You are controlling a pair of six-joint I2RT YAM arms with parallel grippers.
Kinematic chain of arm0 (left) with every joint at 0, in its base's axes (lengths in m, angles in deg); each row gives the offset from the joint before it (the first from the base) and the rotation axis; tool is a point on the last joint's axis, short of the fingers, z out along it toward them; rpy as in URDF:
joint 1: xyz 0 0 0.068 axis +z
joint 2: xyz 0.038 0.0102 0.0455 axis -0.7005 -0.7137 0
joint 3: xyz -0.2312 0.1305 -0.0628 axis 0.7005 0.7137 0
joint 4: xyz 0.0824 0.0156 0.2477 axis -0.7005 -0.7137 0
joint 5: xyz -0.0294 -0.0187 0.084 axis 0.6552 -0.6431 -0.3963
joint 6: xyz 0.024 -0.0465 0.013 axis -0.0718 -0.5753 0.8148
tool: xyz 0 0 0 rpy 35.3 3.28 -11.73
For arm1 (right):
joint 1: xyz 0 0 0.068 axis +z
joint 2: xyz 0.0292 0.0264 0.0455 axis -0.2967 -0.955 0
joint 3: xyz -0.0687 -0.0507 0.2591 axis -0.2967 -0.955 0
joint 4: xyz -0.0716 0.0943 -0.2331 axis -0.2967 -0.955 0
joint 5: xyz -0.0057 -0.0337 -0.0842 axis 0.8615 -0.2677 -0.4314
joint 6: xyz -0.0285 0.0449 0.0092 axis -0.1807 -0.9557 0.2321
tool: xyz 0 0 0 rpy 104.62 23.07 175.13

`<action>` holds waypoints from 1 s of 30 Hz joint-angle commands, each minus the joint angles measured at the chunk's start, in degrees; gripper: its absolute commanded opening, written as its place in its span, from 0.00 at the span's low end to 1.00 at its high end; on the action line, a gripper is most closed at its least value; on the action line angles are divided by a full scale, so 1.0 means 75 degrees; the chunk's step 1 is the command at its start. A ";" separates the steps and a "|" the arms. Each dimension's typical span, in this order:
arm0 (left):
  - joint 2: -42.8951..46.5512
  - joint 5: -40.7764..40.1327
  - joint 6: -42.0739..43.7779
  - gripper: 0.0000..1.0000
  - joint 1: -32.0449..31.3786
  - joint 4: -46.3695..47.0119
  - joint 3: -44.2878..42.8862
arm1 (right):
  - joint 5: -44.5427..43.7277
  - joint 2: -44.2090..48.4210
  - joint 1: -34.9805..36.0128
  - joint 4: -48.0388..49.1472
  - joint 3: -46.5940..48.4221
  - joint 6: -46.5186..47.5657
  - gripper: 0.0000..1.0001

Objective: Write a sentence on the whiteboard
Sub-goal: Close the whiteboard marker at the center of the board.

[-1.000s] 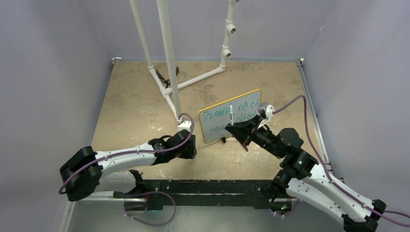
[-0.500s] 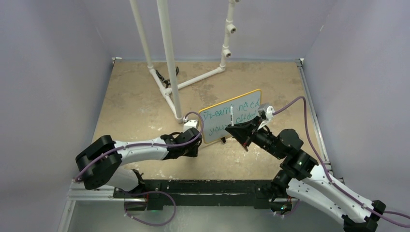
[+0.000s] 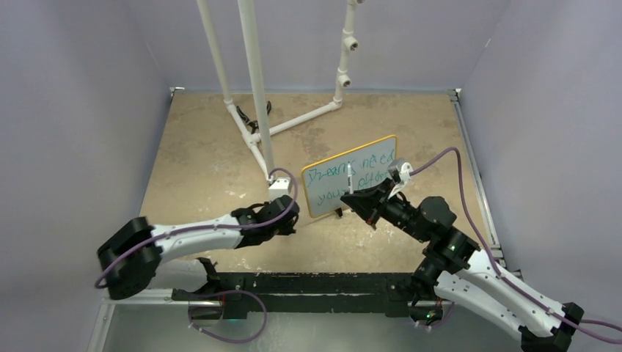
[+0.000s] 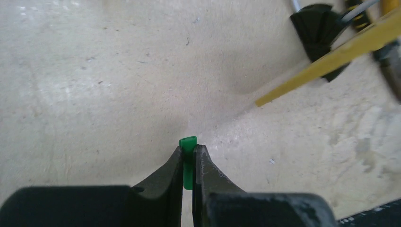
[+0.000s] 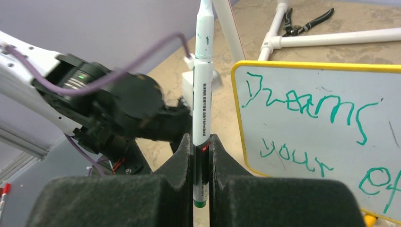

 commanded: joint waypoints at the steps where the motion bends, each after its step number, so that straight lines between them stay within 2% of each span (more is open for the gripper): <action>1: 0.2072 -0.0681 -0.0784 0.00 0.0021 0.0456 0.0603 | 0.0187 -0.0176 0.0018 0.0515 -0.0252 -0.0292 0.00; 7: 0.3371 -0.0730 -0.1023 0.00 0.0046 0.0829 0.0250 | 0.0457 -0.0873 0.0267 0.1248 -0.0569 -0.0651 0.00; 14: 0.4015 -0.1084 -0.1135 0.00 0.0051 0.2118 0.0066 | -0.0539 -0.1536 0.1742 0.1664 -0.0728 -0.1112 0.00; 20: 0.4287 -0.1305 -0.1202 0.00 0.0057 0.2938 0.0257 | -0.0444 -0.2048 0.2039 0.2290 -0.1105 -0.1740 0.00; 30: 0.4206 -0.0936 -0.1329 0.00 0.0057 0.3258 0.0359 | -0.0573 -0.2757 0.2101 0.2060 -0.0698 -0.1623 0.00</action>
